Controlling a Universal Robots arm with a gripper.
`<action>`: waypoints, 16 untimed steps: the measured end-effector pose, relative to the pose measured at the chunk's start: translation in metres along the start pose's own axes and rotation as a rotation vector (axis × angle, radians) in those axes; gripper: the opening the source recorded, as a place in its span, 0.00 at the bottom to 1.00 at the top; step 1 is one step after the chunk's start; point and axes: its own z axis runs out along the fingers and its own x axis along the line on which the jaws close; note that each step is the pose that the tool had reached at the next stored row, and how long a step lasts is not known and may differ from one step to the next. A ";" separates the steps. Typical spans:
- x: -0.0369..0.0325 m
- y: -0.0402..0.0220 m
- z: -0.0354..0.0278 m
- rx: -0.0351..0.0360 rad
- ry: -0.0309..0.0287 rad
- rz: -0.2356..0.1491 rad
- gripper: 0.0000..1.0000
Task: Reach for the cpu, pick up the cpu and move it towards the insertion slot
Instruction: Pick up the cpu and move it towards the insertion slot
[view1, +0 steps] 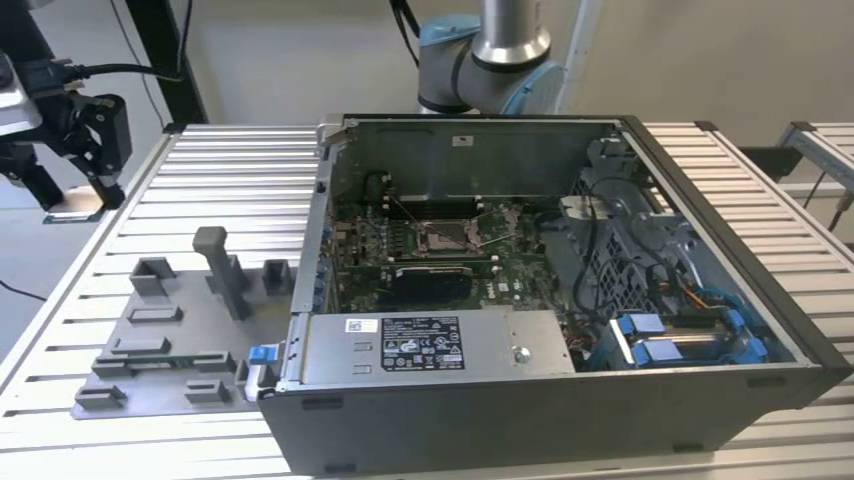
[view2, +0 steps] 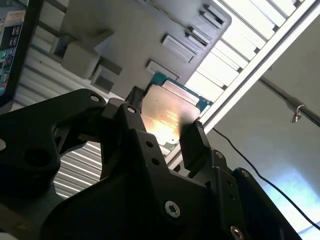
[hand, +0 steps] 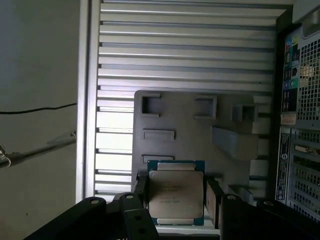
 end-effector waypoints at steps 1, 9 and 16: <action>-0.0015 0.0000 0.0000 0.0001 0.0001 0.000 0.00; -0.0138 -0.0003 0.0000 -0.0001 0.0002 0.000 0.00; -0.0235 -0.0004 -0.0001 0.0001 0.0005 0.000 0.00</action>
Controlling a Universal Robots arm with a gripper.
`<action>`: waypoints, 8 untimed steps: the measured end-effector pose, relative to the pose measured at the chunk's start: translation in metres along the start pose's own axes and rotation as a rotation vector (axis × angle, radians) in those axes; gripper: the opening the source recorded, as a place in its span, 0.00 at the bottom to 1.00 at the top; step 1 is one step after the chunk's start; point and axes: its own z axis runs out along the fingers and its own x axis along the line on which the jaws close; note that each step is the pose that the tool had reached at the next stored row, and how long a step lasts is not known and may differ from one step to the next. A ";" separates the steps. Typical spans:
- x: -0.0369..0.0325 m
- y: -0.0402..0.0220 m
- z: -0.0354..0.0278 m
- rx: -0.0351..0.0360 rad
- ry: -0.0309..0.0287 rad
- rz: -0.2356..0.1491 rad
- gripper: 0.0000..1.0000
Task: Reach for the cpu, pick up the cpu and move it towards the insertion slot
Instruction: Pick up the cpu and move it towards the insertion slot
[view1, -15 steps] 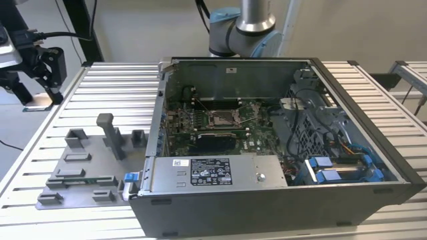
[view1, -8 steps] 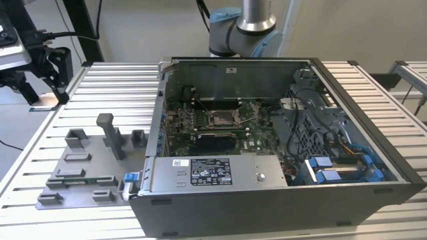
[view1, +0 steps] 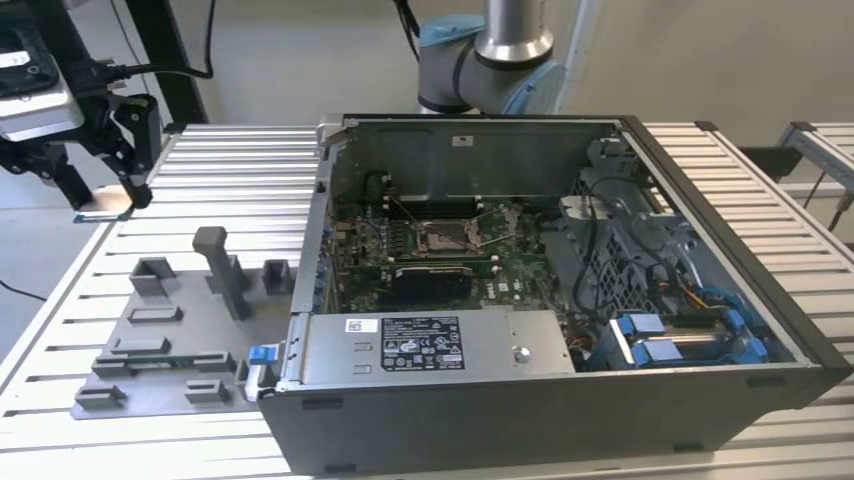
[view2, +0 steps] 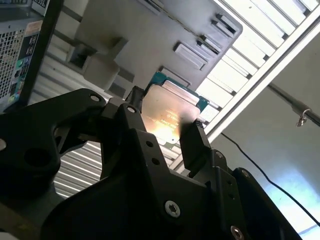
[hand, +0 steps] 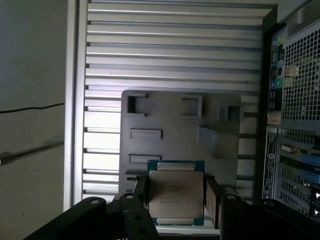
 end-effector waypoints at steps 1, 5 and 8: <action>-0.0011 0.0000 0.0000 0.0000 0.0000 0.000 0.00; -0.0064 -0.0001 0.0001 -0.0001 -0.0001 0.000 0.00; -0.0111 -0.0002 0.0000 0.0000 -0.0001 0.000 0.00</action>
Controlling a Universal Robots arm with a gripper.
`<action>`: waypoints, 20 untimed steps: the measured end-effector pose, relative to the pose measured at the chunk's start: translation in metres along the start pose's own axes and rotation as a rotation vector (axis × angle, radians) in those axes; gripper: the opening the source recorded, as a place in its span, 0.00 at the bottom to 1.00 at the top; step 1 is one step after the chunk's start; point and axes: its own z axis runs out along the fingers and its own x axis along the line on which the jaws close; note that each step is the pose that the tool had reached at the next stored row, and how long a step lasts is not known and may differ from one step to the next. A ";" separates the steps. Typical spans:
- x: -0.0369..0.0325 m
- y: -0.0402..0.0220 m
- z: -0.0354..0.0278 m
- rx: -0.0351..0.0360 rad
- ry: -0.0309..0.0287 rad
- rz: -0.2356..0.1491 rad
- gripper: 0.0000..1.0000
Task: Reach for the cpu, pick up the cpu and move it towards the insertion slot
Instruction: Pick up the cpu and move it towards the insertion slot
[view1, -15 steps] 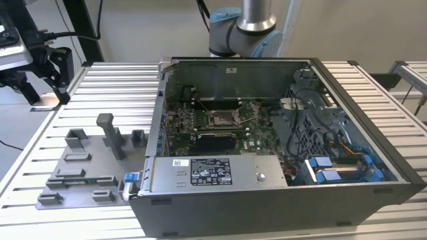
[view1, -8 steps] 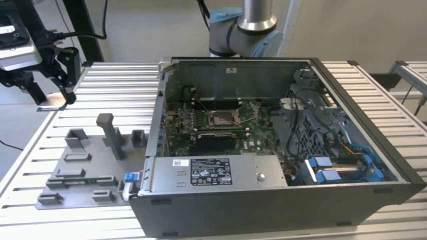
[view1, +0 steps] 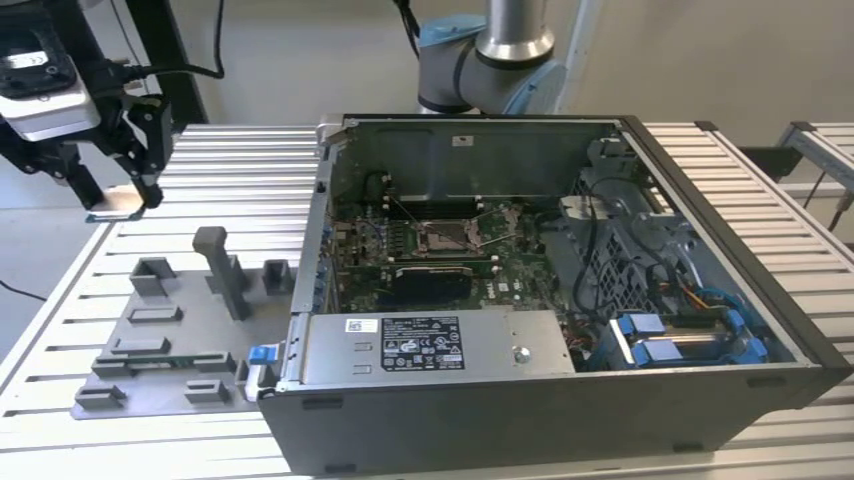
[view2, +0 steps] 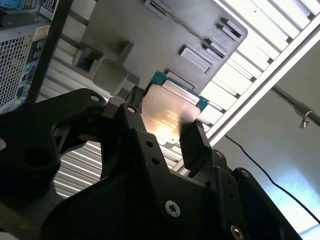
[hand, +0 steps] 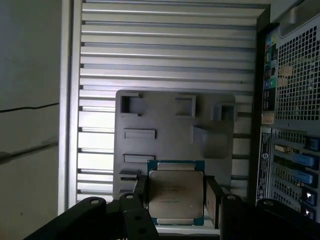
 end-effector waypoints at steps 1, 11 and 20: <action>-0.0020 0.0000 0.0000 0.0000 0.0001 0.000 0.00; -0.0203 -0.0004 0.0000 -0.0001 0.0003 0.000 0.00; -0.0341 -0.0006 0.0000 0.0000 0.0002 0.000 0.00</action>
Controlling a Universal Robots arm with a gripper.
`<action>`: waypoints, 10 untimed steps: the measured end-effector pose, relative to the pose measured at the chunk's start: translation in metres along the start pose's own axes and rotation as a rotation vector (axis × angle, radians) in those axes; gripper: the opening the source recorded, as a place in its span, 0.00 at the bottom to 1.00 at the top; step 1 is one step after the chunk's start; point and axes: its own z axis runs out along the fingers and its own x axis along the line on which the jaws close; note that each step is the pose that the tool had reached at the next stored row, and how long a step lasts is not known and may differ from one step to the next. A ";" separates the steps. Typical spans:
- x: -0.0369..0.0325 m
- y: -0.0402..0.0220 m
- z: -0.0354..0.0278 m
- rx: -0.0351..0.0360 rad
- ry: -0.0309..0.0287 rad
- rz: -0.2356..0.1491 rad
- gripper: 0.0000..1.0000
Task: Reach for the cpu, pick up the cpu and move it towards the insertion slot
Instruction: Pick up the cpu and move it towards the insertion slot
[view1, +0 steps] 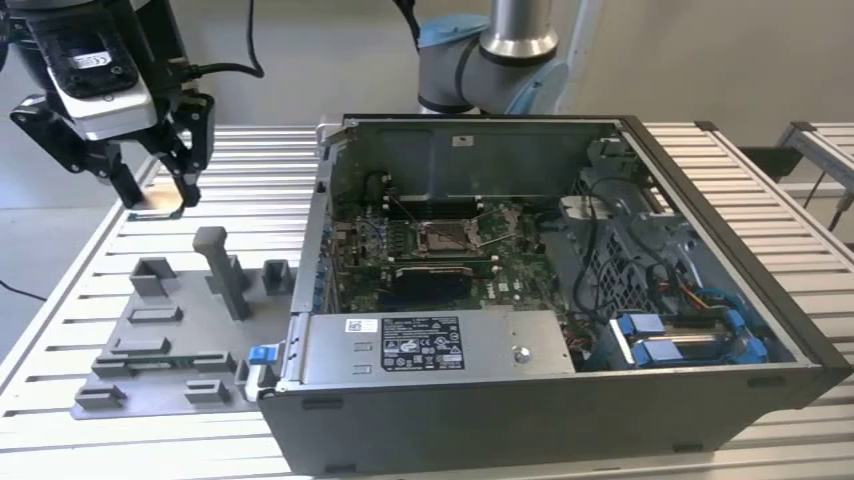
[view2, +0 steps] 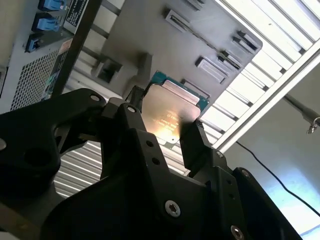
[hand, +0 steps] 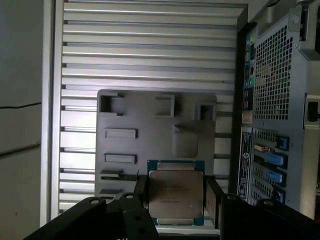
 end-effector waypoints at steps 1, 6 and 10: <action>-0.0015 0.0000 0.0000 0.0000 0.0000 0.000 0.00; -0.0090 -0.0002 0.0000 0.0000 0.0000 0.000 0.00; -0.0149 -0.0003 -0.0001 0.0001 0.0001 0.000 0.00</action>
